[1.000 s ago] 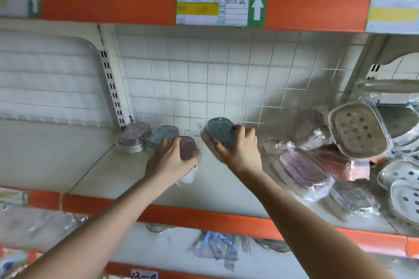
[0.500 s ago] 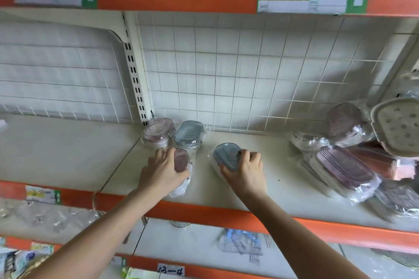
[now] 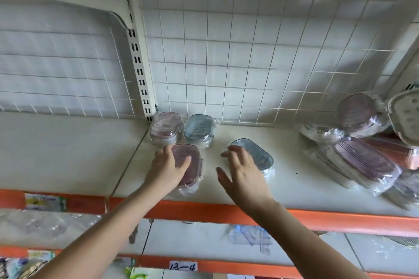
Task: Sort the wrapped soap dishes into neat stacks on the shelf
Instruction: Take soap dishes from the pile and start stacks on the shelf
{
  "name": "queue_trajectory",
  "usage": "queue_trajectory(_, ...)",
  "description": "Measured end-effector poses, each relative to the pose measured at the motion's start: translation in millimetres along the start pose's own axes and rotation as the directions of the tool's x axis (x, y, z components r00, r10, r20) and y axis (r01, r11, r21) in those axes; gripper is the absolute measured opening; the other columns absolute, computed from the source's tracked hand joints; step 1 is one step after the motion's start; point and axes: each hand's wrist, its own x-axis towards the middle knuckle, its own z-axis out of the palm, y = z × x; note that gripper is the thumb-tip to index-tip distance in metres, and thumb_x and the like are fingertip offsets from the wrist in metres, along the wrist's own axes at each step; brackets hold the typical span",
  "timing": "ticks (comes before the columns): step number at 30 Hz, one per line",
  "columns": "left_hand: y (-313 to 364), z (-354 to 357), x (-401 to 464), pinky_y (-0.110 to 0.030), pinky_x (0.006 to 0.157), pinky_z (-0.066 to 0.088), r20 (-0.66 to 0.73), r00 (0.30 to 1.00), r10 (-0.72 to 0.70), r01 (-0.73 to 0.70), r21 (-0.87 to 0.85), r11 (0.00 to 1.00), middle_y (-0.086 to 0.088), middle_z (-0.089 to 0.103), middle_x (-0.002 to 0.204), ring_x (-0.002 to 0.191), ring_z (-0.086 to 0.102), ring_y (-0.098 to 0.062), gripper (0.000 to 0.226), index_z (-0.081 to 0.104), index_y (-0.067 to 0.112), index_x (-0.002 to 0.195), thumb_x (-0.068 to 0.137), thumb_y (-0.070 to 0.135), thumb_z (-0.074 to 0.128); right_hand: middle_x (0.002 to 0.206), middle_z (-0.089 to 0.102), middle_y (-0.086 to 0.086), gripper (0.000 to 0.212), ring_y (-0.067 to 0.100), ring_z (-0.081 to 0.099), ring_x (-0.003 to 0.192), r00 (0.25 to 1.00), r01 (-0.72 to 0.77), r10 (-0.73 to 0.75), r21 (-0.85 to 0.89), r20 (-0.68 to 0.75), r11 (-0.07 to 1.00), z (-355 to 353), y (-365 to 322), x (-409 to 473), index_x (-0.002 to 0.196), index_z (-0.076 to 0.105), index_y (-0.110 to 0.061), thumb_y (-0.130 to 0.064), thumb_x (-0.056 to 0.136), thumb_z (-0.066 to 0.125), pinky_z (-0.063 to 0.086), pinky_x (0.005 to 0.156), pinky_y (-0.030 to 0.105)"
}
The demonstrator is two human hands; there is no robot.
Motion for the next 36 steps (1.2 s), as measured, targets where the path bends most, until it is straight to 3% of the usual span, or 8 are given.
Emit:
queue_trajectory(5, -23, -18, -6, -0.03, 0.106, 0.028, 0.089, 0.993, 0.084, -0.076, -0.081, 0.994, -0.016, 0.032, 0.145, 0.134, 0.033, -0.026, 0.073, 0.023, 0.008, 0.145, 0.088, 0.035, 0.061, 0.124, 0.049, 0.009, 0.077, 0.026, 0.049, 0.117, 0.975, -0.056, 0.003, 0.236, 0.22, 0.97, 27, -38, 2, 0.124, 0.051, -0.005, -0.067, 0.081, 0.037, 0.035, 0.096, 0.025)
queue_trajectory(8, -35, -29, -10, -0.021, 0.101, 0.028, 0.158, 0.975, 0.156, -0.139, -0.113, 0.984, -0.007, 0.033, 0.148, 0.132, 0.036, -0.016, 0.07, 0.022, 0.011, 0.145, 0.09, 0.037, 0.057, 0.122, 0.049, 0.008, 0.098, 0.023, 0.052, 0.111, 0.961, -0.169, 0.081, 0.334, 0.263, 0.927, 39, -48, 3, 0.128, 0.045, -0.004, -0.083, 0.071, 0.039, 0.032, 0.088, 0.012)
queue_trajectory(14, -54, -40, -17, -0.008, 0.098, 0.025, 0.221, 0.935, 0.277, -0.238, -0.189, 0.953, 0.003, 0.036, 0.147, 0.129, 0.039, -0.006, 0.07, 0.027, 0.015, 0.146, 0.088, 0.035, 0.062, 0.135, 0.041, 0.001, 0.09, 0.017, 0.056, 0.112, 0.956, -0.185, 0.091, 0.33, 0.279, 0.926, 50, -53, 3, 0.139, 0.032, -0.011, -0.041, 0.069, 0.08, 0.032, 0.082, 0.008)
queue_trajectory(17, -65, -38, -19, 0.008, 0.085, 0.018, 0.165, 0.921, 0.353, -0.321, -0.189, 0.928, 0.013, 0.037, 0.132, 0.12, 0.034, 0.004, 0.075, 0.027, 0.018, 0.145, 0.083, 0.03, 0.069, 0.135, 0.043, -0.003, 0.094, 0.011, 0.05, 0.115, 0.969, -0.151, 0.077, 0.313, 0.235, 0.938, 48, -55, 1, 0.139, 0.034, -0.013, -0.045, 0.064, 0.08, 0.033, 0.085, 0.009)
queue_trajectory(21, -77, -36, -18, -0.014, 0.104, 0.03, 0.087, 0.889, 0.449, -0.424, -0.211, 0.881, 0.007, 0.041, 0.133, 0.125, 0.04, -0.008, 0.085, 0.031, 0.016, 0.144, 0.074, 0.038, 0.073, 0.139, 0.043, -0.006, 0.095, 0.004, 0.044, 0.122, 0.988, -0.068, 0.016, 0.345, 0.151, 0.936, 44, -61, -4, 0.14, 0.034, -0.013, -0.061, 0.065, 0.067, 0.031, 0.095, 0.004)
queue_trajectory(25, -75, -48, -8, -0.02, 0.103, 0.033, -0.032, 0.841, 0.54, -0.532, -0.221, 0.817, 0.014, 0.038, 0.131, 0.12, 0.041, -0.008, 0.08, 0.032, 0.024, 0.14, 0.071, 0.054, 0.058, 0.143, 0.042, -0.001, 0.091, 0.006, 0.041, 0.131, 1.0, -0.001, -0.009, 0.377, 0.025, 0.926, 44, -70, 6, 0.141, 0.035, -0.008, -0.059, 0.074, 0.068, 0.033, 0.106, 0.016)
queue_trajectory(31, -68, -70, 39, -0.033, 0.109, 0.033, -0.008, 0.892, 0.452, -0.436, -0.281, 0.855, -0.001, 0.04, 0.139, 0.128, 0.039, -0.014, 0.092, 0.031, 0.013, 0.144, 0.069, 0.061, 0.05, 0.128, 0.054, 0.005, 0.084, 0.014, 0.048, 0.12, 0.999, -0.051, 0.046, 0.338, 0.024, 0.94, 52, -81, 65, 0.135, 0.041, -0.008, -0.059, 0.072, 0.065, 0.029, 0.096, 0.006)
queue_trajectory(36, -57, -81, 87, -0.011, 0.092, 0.037, 0.122, 0.923, 0.364, -0.285, -0.416, 0.863, 0.004, 0.054, 0.126, 0.112, 0.052, -0.003, 0.08, 0.032, 0.013, 0.143, 0.072, 0.031, 0.065, 0.129, 0.055, 0.002, 0.075, 0.018, 0.049, 0.121, 0.978, -0.182, 0.14, 0.301, 0.156, 0.936, 64, -77, 120, 0.134, 0.043, -0.011, -0.053, 0.077, 0.07, 0.035, 0.087, 0.017)
